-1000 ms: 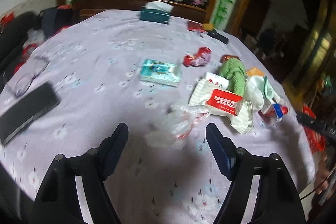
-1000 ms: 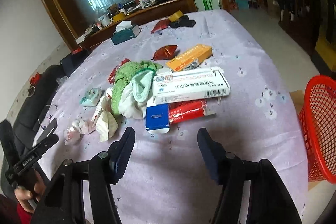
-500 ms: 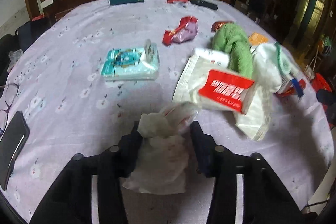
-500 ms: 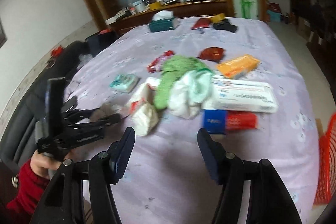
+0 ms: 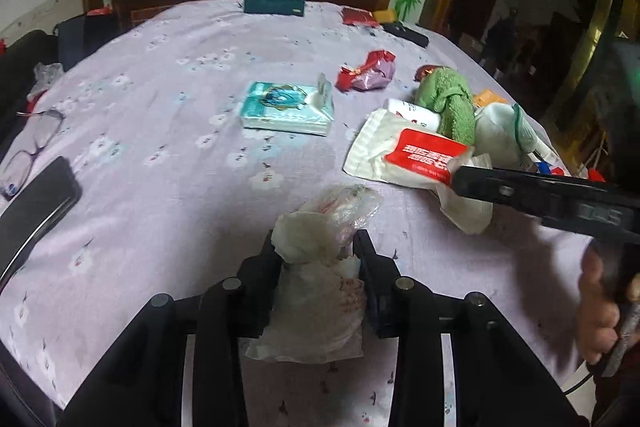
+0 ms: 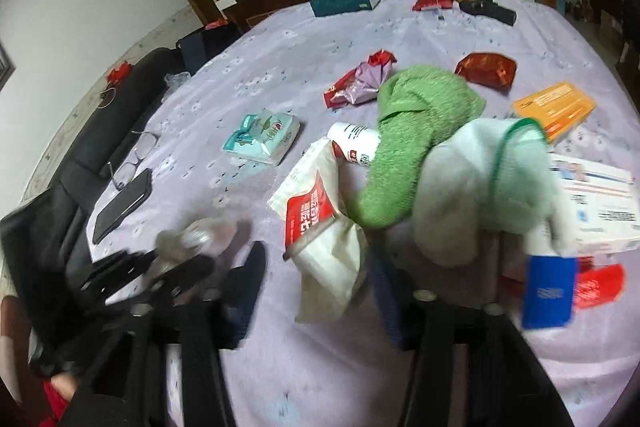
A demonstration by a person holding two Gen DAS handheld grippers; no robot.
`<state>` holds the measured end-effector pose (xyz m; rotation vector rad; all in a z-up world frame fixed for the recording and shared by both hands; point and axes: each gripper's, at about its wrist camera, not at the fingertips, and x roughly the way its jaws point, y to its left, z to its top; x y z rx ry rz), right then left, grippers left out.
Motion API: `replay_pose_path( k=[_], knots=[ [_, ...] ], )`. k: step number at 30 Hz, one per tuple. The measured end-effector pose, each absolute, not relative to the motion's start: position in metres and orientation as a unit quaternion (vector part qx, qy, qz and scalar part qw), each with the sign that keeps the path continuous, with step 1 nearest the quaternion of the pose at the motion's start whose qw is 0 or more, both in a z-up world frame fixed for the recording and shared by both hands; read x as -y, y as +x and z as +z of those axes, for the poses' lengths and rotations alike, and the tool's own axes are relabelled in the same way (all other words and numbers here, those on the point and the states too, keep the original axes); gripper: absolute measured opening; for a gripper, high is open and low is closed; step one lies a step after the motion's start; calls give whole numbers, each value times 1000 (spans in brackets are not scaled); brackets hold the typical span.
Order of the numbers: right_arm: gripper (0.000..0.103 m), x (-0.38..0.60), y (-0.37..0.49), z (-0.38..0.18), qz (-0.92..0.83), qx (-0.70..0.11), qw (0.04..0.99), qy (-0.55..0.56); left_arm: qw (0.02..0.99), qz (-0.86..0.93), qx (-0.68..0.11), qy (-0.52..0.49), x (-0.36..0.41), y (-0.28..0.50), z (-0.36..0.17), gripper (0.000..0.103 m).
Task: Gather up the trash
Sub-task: 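Carry the plastic bag to the red basket and open the left gripper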
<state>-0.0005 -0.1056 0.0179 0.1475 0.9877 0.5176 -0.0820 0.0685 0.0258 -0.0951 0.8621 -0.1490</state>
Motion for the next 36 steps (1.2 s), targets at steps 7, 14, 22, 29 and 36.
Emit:
replay_pose_path(
  k=[7,14,22,29,36],
  knots=[
    [37,103,-14,20,242,-451,857,69,916,-59,-393,-58,-68,-95,34,35],
    [36,137,-59,40,232,-404,881,80,921,-73,-378,-55,-47,-102,45,35],
    [36,206,-103,58,199,-363,903,119,918,-129,-375,-25,10,-108,60,35],
    [36,304,-139,71,113,-325,922,178,898,-217,-383,1,91,-103,75,35],
    [36,417,-173,78,-27,-287,929,231,865,-320,-385,23,209,-95,94,35]
  ],
)
